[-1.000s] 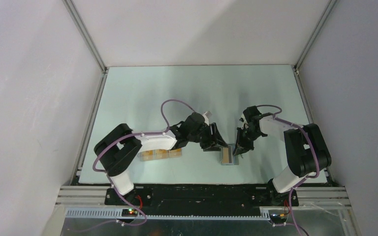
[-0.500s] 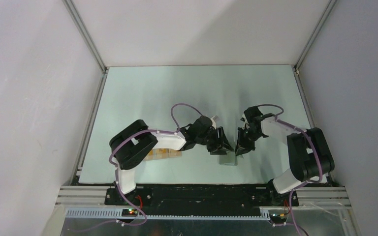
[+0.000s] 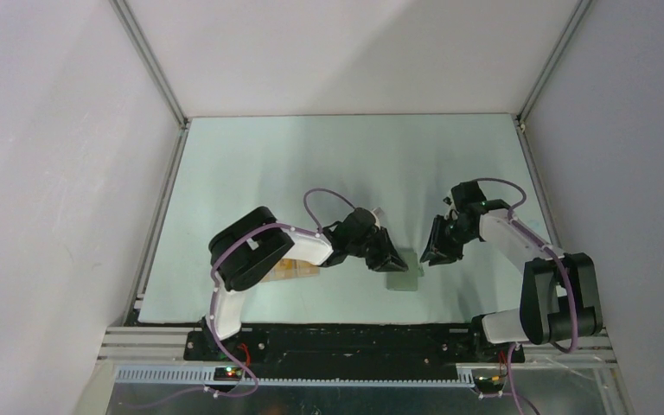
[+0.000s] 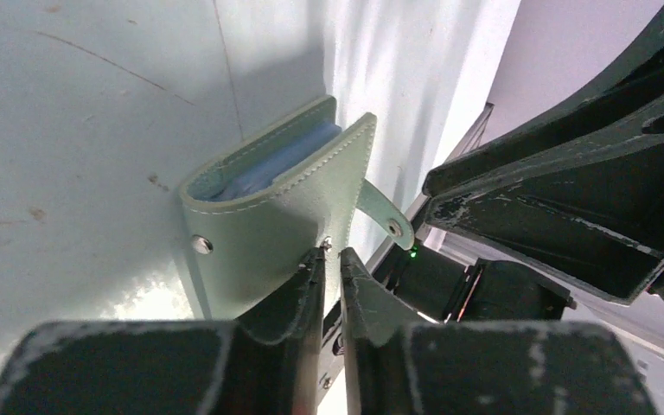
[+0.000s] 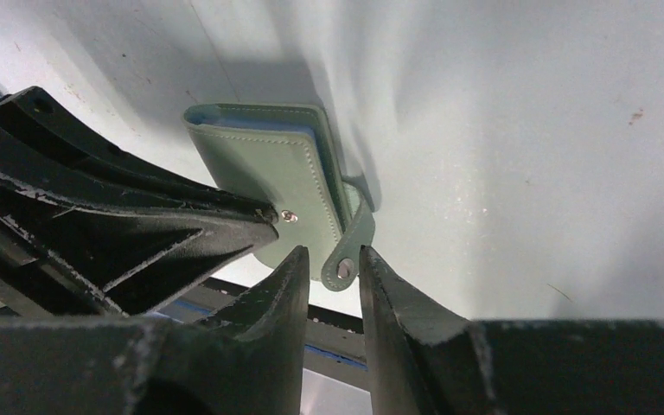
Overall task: Put the credit cards into the card holder
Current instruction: Close the card holder at the center of the board.
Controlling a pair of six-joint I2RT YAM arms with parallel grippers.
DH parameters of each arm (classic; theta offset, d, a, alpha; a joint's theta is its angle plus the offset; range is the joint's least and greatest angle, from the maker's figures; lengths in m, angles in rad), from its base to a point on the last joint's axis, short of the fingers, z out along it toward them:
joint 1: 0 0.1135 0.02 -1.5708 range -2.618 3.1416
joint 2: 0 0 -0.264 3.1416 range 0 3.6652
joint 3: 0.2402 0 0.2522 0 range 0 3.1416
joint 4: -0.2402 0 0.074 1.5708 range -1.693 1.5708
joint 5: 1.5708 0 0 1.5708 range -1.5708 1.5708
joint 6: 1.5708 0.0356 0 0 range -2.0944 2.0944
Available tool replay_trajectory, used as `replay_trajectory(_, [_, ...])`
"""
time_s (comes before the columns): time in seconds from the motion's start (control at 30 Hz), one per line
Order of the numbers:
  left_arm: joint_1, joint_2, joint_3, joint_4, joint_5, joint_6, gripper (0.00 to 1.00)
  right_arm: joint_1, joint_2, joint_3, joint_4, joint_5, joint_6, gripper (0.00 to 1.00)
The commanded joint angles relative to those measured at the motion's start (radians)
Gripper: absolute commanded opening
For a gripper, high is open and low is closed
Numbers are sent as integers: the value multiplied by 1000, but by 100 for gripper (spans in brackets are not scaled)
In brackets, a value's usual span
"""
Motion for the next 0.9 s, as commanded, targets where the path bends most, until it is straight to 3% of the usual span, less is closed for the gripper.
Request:
replay_trajectory(0.0, [-2, -1, -7, 42, -42, -14, 12, -16, -16, 14, -32, -2, -18, 33])
replay_trajectory(0.2, [-5, -5, -28, 39, -63, -19, 0, 10, 12, 18, -37, -4, -20, 33])
replay_trajectory(0.5, [-8, 16, -13, 16, -55, -8, 0, 118, 48, 55, -74, 141, -11, 30])
replay_trajectory(0.63, [-9, 21, -8, 13, -51, -7, 0, 174, 59, 87, -98, 231, 1, 21])
replay_trajectory(0.8, [-10, 26, -4, 6, -49, -4, 0, 194, 57, 100, -98, 232, 4, 0])
replay_trajectory(0.87, [-10, 25, -2, 2, -51, -4, 0, 196, 55, 101, -90, 208, 6, 0])
